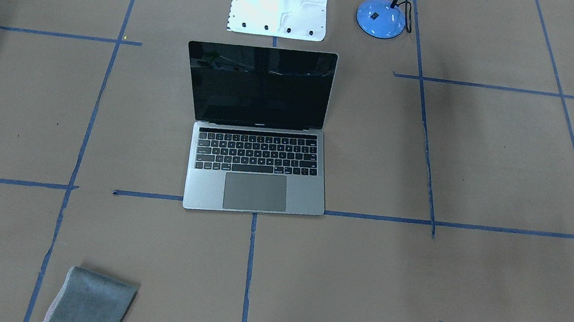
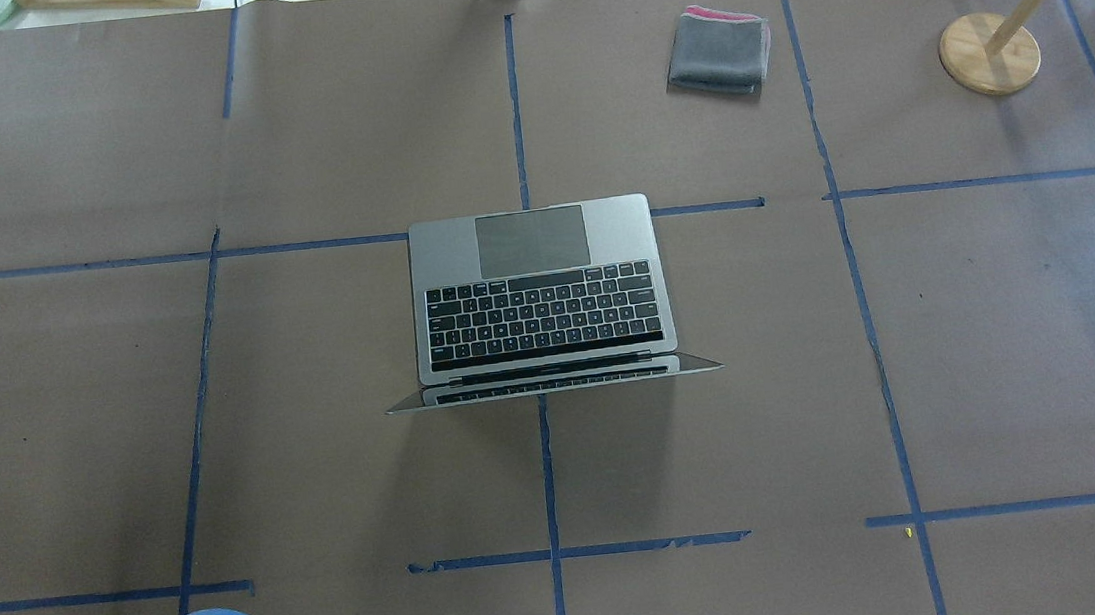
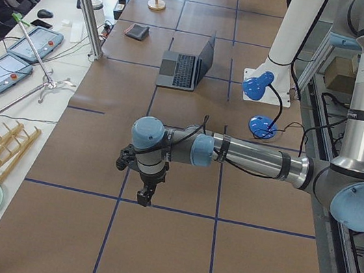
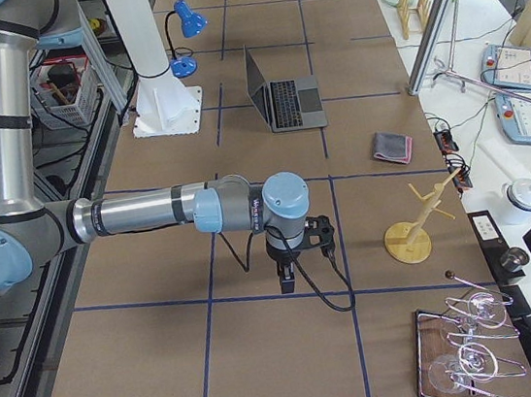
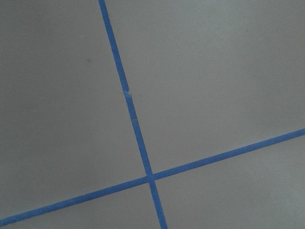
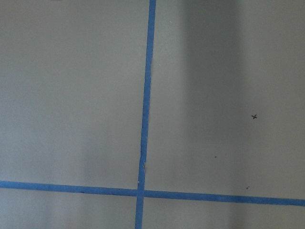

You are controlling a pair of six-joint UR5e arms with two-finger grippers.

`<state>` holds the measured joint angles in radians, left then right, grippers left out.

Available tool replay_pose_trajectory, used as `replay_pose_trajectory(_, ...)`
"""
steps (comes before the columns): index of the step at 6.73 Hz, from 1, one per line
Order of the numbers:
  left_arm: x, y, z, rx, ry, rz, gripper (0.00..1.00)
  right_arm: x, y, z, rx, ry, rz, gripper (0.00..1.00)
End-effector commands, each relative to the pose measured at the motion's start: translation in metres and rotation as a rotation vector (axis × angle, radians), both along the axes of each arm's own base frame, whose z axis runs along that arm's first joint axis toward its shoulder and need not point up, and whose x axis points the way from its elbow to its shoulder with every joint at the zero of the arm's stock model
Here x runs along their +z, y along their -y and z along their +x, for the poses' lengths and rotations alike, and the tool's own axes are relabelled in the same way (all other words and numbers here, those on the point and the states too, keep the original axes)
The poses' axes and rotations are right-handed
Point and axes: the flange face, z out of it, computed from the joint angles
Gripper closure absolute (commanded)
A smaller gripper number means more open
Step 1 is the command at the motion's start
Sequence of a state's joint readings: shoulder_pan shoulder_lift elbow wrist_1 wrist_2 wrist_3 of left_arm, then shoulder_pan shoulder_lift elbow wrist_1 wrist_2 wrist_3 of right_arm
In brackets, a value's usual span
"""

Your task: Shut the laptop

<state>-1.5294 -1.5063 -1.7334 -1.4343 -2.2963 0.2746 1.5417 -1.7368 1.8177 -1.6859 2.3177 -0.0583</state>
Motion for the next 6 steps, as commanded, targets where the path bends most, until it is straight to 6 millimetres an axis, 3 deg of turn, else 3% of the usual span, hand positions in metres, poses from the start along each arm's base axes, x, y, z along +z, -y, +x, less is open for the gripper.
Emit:
replay_pose_trajectory(1,-0.001,0.0,0.0,0.003,-0.001,0.009,0.0,-0.004,0.001,-0.001,-0.002,0.0,0.008,0.0)
replay_pose_trajectory(2,-0.004,0.0,0.0,0.003,-0.001,0.015,0.0,-0.005,0.002,-0.003,-0.005,0.0,0.01,0.0)
replay_pose_trajectory(3,-0.014,0.0,-0.001,0.001,0.006,0.035,0.0,-0.019,0.018,-0.006,-0.012,0.0,0.041,0.0)
replay_pose_trajectory(4,-0.036,0.013,0.002,0.001,-0.001,0.081,0.0,-0.025,0.024,-0.007,-0.013,-0.002,0.055,0.0)
replay_pose_trajectory(5,-0.07,0.044,0.003,-0.002,0.002,0.187,0.0,-0.025,0.024,-0.007,-0.013,0.0,0.054,0.0)
replay_pose_trajectory(6,-0.076,0.05,0.005,-0.001,-0.01,0.196,0.0,-0.027,0.023,-0.007,-0.014,0.001,0.059,0.0)
